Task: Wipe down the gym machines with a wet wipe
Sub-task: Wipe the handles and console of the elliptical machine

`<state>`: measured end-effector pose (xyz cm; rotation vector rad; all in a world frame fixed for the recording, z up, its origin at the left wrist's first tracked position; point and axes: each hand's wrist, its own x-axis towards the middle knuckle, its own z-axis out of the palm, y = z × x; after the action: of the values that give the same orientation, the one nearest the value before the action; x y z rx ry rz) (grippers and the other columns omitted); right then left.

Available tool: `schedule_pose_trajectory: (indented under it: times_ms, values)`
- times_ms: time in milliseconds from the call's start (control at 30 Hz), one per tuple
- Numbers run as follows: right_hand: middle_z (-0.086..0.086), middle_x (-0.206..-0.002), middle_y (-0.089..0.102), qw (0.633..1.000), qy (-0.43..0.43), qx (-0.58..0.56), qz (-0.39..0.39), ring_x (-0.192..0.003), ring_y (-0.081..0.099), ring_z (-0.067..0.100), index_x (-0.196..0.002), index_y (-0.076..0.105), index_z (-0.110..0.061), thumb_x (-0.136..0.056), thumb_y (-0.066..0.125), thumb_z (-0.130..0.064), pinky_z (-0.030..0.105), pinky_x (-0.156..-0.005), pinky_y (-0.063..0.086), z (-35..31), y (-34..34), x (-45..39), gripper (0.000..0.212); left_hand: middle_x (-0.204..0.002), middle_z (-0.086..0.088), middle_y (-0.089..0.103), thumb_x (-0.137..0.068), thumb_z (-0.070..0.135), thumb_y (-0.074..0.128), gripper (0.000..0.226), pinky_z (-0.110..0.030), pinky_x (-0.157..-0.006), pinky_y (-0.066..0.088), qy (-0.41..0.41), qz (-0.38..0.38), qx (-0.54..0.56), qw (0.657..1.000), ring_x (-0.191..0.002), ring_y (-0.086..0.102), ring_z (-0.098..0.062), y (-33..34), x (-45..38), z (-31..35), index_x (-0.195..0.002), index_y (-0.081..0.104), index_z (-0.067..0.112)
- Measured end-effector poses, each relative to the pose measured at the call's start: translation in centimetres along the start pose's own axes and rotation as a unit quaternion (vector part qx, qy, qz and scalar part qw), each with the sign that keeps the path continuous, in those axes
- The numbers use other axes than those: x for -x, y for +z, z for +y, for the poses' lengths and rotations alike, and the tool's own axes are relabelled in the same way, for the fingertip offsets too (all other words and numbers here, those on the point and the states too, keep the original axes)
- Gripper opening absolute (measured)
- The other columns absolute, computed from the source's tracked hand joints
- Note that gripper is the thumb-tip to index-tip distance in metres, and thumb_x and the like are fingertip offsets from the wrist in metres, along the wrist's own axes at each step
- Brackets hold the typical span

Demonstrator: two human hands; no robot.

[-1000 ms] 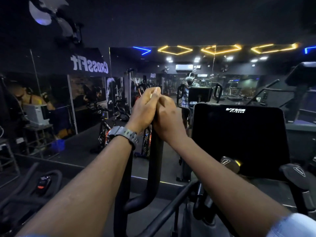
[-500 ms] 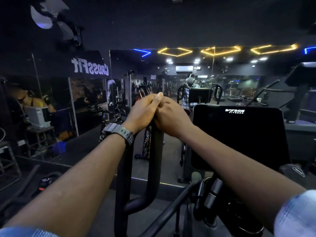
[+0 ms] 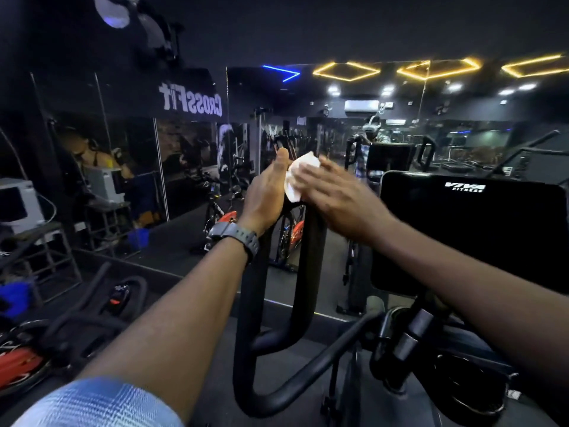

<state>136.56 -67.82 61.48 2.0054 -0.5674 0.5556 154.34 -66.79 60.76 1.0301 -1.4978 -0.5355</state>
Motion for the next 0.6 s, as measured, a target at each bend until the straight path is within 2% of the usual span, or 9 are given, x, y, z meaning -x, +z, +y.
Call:
schedule_pose_trajectory:
  times_ms: [33, 100, 167, 200, 367, 433, 467, 533, 600]
  values:
    - [0.017, -0.14, 0.054, 1.0, -0.017, -0.017, 0.006, -0.135, 0.048, 0.028, -0.134, 0.056, -0.001, -0.105, 0.03, -0.01, 0.045, -0.119, 0.027, -1.8, 0.5, 1.2, 0.04, -0.11, -0.011, 0.074, -0.08, 0.092, 0.012, 0.103, -0.041, -0.092, 0.053, 0.018, -0.002, -0.019, 1.0, -0.099, 0.069, -0.027, 0.1, 0.3, 0.1, -0.118, 0.071, 0.016]
    - [0.014, -0.135, 0.06, 0.993, -0.105, -0.053, -0.012, -0.129, 0.054, 0.026, -0.13, 0.062, -0.004, -0.104, 0.036, -0.008, 0.044, -0.116, 0.034, -4.8, 1.2, 4.4, 0.037, -0.102, -0.015, 0.072, -0.089, 0.075, 0.01, 0.089, -0.021, -0.073, 0.047, 0.051, -0.004, -0.08, 0.995, -0.09, 0.067, -0.026, 0.2, 0.3, -0.2, -0.112, 0.072, 0.016]
    - [0.012, -0.129, 0.065, 0.979, -0.189, -0.063, -0.048, -0.125, 0.058, 0.024, -0.125, 0.065, -0.007, -0.102, 0.044, -0.008, 0.043, -0.114, 0.037, -5.0, 1.1, 5.4, 0.032, -0.1, -0.019, 0.071, -0.087, 0.074, 0.009, 0.091, -0.005, -0.058, 0.035, 0.083, -0.006, -0.127, 0.988, -0.085, 0.065, -0.029, 0.1, 0.3, -0.6, -0.109, 0.071, 0.01]
    - [0.011, -0.125, 0.067, 0.976, -0.208, -0.052, -0.047, -0.123, 0.06, 0.024, -0.122, 0.067, -0.008, -0.102, 0.042, -0.008, 0.043, -0.114, 0.036, -3.9, 1.0, 4.9, 0.032, -0.097, -0.019, 0.071, -0.087, 0.074, 0.009, 0.092, -0.003, -0.056, 0.035, 0.092, -0.007, -0.142, 0.986, -0.08, 0.064, -0.027, 0.2, 0.3, -0.7, -0.108, 0.07, 0.008]
    - [0.011, -0.118, 0.069, 0.989, -0.145, 0.024, -0.001, -0.12, 0.06, 0.029, -0.115, 0.069, -0.009, -0.099, 0.035, -0.008, 0.045, -0.119, 0.026, -0.8, 0.6, 2.3, 0.037, -0.086, -0.007, 0.066, -0.096, 0.059, 0.018, 0.064, -0.008, -0.055, 0.032, 0.11, 0.012, -0.194, 0.975, -0.067, 0.055, -0.008, 0.6, 0.5, -0.7, -0.096, 0.066, 0.016]
    - [0.015, -0.121, 0.067, 0.986, -0.157, -0.037, -0.038, -0.122, 0.058, 0.033, -0.116, 0.068, -0.005, -0.101, 0.03, -0.012, 0.047, -0.119, 0.027, -4.5, 1.6, 5.2, 0.041, -0.084, 0.005, 0.056, -0.094, 0.06, 0.018, 0.048, -0.004, -0.056, 0.032, 0.104, 0.017, -0.206, 0.973, -0.062, 0.04, 0.007, 0.7, 0.7, -0.7, -0.094, 0.056, 0.032]
    - [0.016, -0.123, 0.066, 0.975, -0.198, -0.078, -0.068, -0.122, 0.057, 0.033, -0.118, 0.067, -0.004, -0.101, 0.032, -0.013, 0.047, -0.118, 0.028, -6.6, 1.9, 6.7, 0.04, -0.082, 0.01, 0.052, -0.093, 0.06, 0.018, 0.043, -0.003, -0.057, 0.032, 0.105, 0.018, -0.207, 0.973, -0.062, 0.036, 0.009, 0.6, 0.7, -0.7, -0.093, 0.053, 0.036]
    - [0.014, -0.127, 0.064, 0.946, -0.284, -0.118, -0.106, -0.125, 0.055, 0.032, -0.123, 0.065, -0.004, -0.101, 0.04, -0.015, 0.046, -0.118, 0.028, -8.1, 2.0, 8.0, 0.035, -0.08, 0.012, 0.054, -0.094, 0.059, 0.019, 0.049, -0.004, -0.056, 0.032, 0.111, 0.02, -0.204, 0.972, -0.064, 0.039, 0.007, 0.6, 0.8, -0.7, -0.094, 0.059, 0.033]
    - [0.013, -0.131, 0.062, 0.956, -0.267, -0.096, -0.075, -0.127, 0.054, 0.031, -0.127, 0.063, -0.006, -0.103, 0.04, -0.02, 0.046, -0.118, 0.028, -5.7, 1.9, 6.7, 0.036, -0.086, 0.0, 0.066, -0.096, 0.058, 0.019, 0.065, -0.012, -0.059, 0.032, 0.12, 0.027, -0.213, 0.969, -0.068, 0.052, -0.008, 0.6, 0.8, -0.7, -0.107, 0.069, 0.018]
